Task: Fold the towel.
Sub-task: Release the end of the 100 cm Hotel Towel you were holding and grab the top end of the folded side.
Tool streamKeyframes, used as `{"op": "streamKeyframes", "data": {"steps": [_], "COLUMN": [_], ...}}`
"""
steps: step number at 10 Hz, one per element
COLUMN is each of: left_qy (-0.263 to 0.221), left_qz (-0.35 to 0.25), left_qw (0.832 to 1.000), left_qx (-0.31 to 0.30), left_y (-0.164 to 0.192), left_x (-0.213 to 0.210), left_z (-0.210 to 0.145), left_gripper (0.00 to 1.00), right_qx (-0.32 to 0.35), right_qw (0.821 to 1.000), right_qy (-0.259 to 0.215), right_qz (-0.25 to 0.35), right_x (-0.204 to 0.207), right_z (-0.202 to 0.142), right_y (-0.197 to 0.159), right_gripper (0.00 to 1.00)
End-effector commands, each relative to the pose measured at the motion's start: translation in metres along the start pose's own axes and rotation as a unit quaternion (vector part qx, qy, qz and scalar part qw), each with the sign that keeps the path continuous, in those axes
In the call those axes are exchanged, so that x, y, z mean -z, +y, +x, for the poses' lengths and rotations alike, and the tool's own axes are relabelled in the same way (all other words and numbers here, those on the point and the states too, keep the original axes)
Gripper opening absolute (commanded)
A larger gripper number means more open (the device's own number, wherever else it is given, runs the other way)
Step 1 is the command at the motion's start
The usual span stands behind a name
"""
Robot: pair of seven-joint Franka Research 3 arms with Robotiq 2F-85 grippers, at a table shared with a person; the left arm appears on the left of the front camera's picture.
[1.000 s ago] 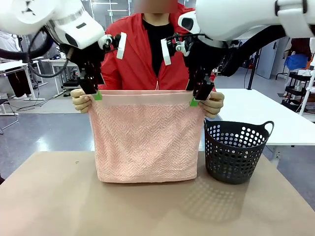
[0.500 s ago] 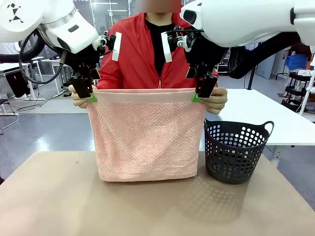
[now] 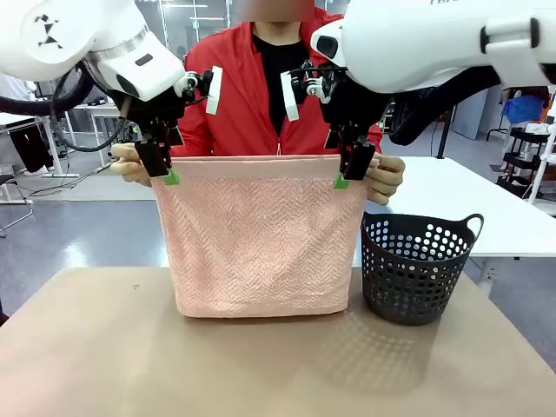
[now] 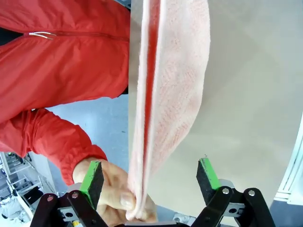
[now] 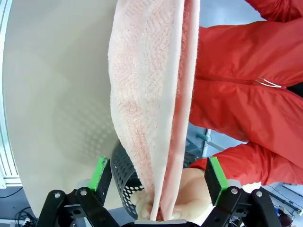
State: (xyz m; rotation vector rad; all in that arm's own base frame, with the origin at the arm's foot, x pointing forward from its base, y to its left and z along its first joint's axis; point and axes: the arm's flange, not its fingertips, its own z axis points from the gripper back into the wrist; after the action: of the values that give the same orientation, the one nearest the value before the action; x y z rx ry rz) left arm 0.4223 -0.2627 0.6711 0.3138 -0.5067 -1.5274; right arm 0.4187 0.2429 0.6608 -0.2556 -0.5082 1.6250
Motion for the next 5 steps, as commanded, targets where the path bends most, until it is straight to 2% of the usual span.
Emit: {"op": "streamKeyframes", "data": {"steps": [1, 3, 4, 5], "left_qy": [0.006, -0.005, 0.005, 0.009], "left_qz": [-0.030, -0.063, -0.065, -0.074], "left_qw": [1.000, 0.998, 0.998, 0.997], "left_qx": [0.000, 0.005, 0.000, -0.004], "left_y": [0.018, 0.028, 0.029, 0.028], "left_x": [0.015, 0.035, 0.041, 0.044], "left_z": [0.006, 0.006, 0.004, 0.003], "left_gripper": [1.00, 1.00, 0.69, 0.42], "right_qx": [0.007, 0.019, 0.027, 0.027], "right_qw": [0.999, 0.998, 0.998, 0.998], "right_qy": [-0.009, -0.010, -0.013, -0.013], "right_qz": [0.033, 0.053, 0.052, 0.054], "right_x": [0.012, 0.025, 0.027, 0.028], "right_z": [0.000, -0.006, -0.009, -0.011], "right_y": [-0.018, -0.025, -0.026, -0.026], "right_gripper": [1.00, 1.00, 0.85, 0.40]}}
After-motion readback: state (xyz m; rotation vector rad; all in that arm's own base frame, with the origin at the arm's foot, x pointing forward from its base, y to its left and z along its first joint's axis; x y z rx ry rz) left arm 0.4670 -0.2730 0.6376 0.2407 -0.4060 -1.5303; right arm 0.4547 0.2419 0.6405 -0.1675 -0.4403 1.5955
